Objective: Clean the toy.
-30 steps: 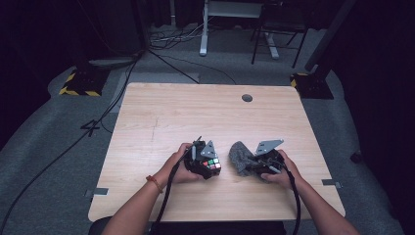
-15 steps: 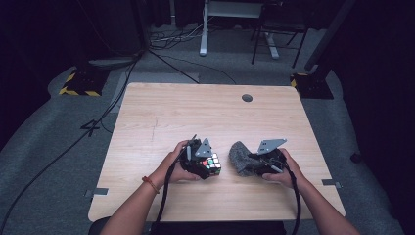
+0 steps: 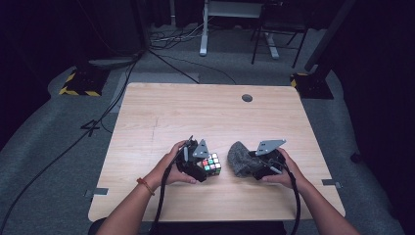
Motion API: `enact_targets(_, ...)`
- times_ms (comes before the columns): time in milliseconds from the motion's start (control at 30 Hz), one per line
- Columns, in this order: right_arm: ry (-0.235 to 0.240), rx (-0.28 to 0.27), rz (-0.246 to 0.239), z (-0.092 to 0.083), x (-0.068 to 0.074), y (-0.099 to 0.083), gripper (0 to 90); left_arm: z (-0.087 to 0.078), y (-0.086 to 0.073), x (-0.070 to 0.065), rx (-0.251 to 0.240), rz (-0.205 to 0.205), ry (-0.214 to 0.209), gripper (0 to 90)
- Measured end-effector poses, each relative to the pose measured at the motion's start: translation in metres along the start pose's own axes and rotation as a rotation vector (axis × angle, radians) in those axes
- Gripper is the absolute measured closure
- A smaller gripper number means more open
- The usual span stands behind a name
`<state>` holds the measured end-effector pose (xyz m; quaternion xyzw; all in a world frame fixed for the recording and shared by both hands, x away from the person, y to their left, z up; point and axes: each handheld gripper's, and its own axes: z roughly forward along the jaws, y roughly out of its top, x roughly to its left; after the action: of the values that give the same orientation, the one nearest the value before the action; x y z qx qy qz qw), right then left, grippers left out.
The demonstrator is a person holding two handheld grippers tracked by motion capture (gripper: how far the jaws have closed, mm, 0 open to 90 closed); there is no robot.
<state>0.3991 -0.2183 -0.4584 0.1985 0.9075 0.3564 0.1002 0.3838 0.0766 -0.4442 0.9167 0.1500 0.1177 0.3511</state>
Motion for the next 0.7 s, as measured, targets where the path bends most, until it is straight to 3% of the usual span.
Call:
enact_targets(133,0.004,-0.009,-0.017,-0.003,0.003,0.004,25.8,-0.005,-0.001,-0.004,0.007,0.033,0.028,16.1)
enact_targets(400,-0.02,0.003,-0.031,-0.012,0.005,0.009,25.6,-0.017,-0.01,-0.01,0.031,0.041,0.054,16.2)
enact_targets(700,-0.072,-0.031,-0.018,-0.038,0.006,-0.007,25.8,-0.031,-0.028,-0.015,0.036,0.041,0.13,16.3)
